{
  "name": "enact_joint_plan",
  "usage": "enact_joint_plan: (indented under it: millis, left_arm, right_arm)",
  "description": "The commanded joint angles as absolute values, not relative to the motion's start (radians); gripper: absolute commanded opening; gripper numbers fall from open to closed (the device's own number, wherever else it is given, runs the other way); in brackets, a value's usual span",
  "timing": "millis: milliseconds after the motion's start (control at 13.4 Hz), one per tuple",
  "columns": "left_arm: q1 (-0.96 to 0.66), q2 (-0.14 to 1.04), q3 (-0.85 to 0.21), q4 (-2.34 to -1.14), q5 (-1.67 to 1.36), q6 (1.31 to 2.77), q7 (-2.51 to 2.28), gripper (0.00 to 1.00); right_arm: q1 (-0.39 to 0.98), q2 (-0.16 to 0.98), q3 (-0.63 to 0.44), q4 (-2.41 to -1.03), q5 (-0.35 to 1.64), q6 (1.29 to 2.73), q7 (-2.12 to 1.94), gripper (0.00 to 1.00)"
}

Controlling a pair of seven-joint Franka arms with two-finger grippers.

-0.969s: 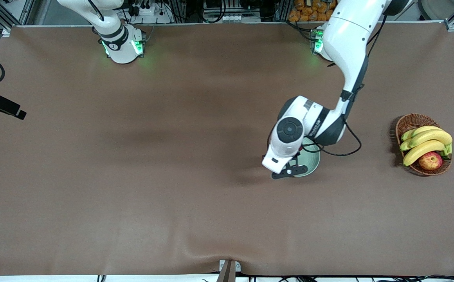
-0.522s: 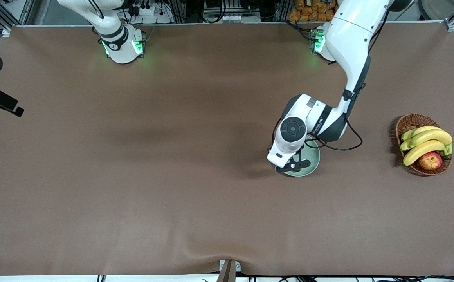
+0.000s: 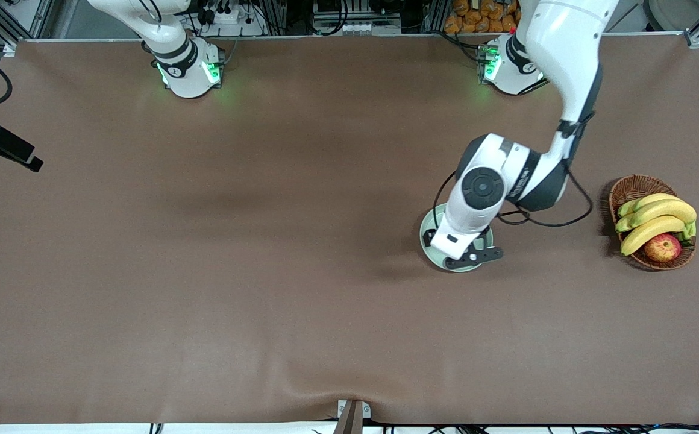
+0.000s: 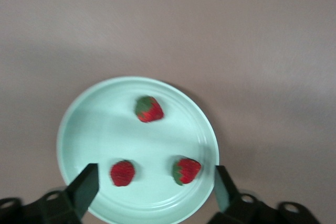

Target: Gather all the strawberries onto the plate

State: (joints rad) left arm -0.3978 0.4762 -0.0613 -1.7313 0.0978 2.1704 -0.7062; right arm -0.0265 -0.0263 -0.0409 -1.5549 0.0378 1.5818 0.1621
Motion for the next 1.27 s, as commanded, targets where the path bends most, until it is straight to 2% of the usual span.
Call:
enact_joint_plan:
  millis: [0, 298, 596, 745, 894, 1192]
  left_arm:
    - [-0.333, 0.347, -0.069, -1.767, 0.107, 2.117, -0.608, 1.00]
    - [-0.223, 0.174, -0.071, -1.763, 0.083, 1.953, -0.361, 1.00]
    - [-0.126, 0.052, -0.074, -1.737, 0.063, 1.772, -0.146, 1.00]
    - [-0.094, 0.035, -0.083, -1.674, 0.063, 1.636, -0.068, 1.00]
    - [-0.028, 0.035, -0.144, -1.576, 0.063, 1.522, -0.035, 1.00]
    - [-0.018, 0.035, -0.164, -1.500, 0.019, 1.453, -0.044, 1.00]
  right_arm:
    - [-0.026, -0.025, -0.037, -1.534, 0.026, 1.580, 0.153, 1.00]
    - [-0.021, -0.025, -0.037, -1.534, 0.021, 1.578, 0.153, 1.00]
    - [-0.020, -0.026, -0.009, -1.534, -0.023, 1.578, 0.153, 1.00]
    - [-0.023, -0.026, -0.011, -1.534, -0.021, 1.578, 0.153, 1.00]
    - [-0.023, -0.026, -0.011, -1.534, -0.021, 1.578, 0.153, 1.00]
    - [-0.018, -0.026, -0.011, -1.534, -0.021, 1.578, 0.153, 1.00]
